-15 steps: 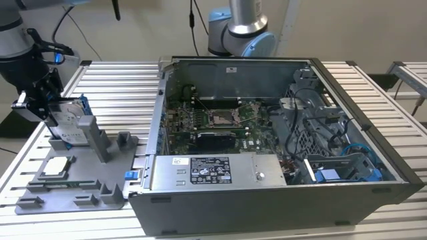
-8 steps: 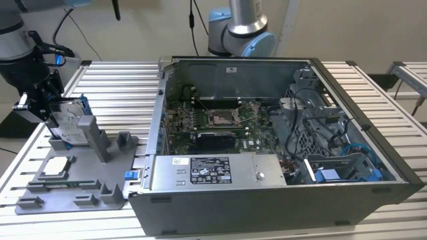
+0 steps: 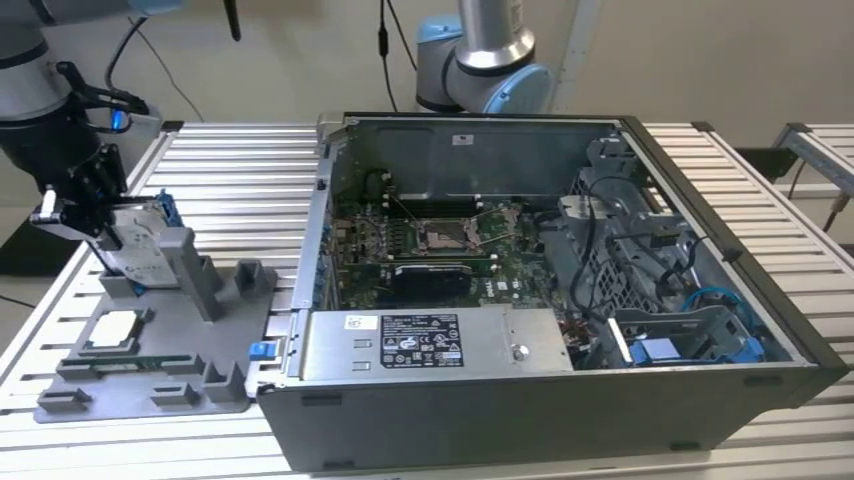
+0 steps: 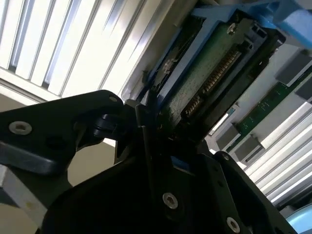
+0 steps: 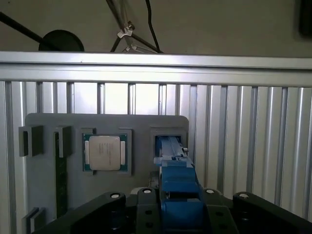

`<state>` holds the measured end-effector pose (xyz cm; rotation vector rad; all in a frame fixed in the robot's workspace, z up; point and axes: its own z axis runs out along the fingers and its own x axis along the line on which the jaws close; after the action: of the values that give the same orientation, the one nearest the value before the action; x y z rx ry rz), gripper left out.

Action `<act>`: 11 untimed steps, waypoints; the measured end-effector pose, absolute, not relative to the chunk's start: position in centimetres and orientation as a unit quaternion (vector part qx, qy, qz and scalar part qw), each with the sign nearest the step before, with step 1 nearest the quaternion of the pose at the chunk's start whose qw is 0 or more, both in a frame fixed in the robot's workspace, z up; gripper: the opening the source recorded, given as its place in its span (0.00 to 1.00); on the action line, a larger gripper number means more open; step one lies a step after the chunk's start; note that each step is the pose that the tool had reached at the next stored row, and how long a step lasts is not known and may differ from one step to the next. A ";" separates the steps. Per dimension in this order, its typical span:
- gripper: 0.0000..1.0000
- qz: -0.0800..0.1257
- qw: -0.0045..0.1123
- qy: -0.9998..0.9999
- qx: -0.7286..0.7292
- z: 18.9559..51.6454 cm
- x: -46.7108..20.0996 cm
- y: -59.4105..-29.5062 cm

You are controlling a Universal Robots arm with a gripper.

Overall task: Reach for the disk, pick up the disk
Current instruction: 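Pick up the disk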

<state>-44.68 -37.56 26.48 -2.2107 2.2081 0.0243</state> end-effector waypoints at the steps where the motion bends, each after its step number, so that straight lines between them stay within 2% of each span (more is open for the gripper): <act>1: 0.00 0.008 0.008 0.707 -0.707 26.5 -44.7 -37.6; 11: 0.00 0.008 0.009 0.707 -0.707 26.6 -44.7 -37.6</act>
<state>-44.68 -37.56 26.62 -2.2105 2.2080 0.0242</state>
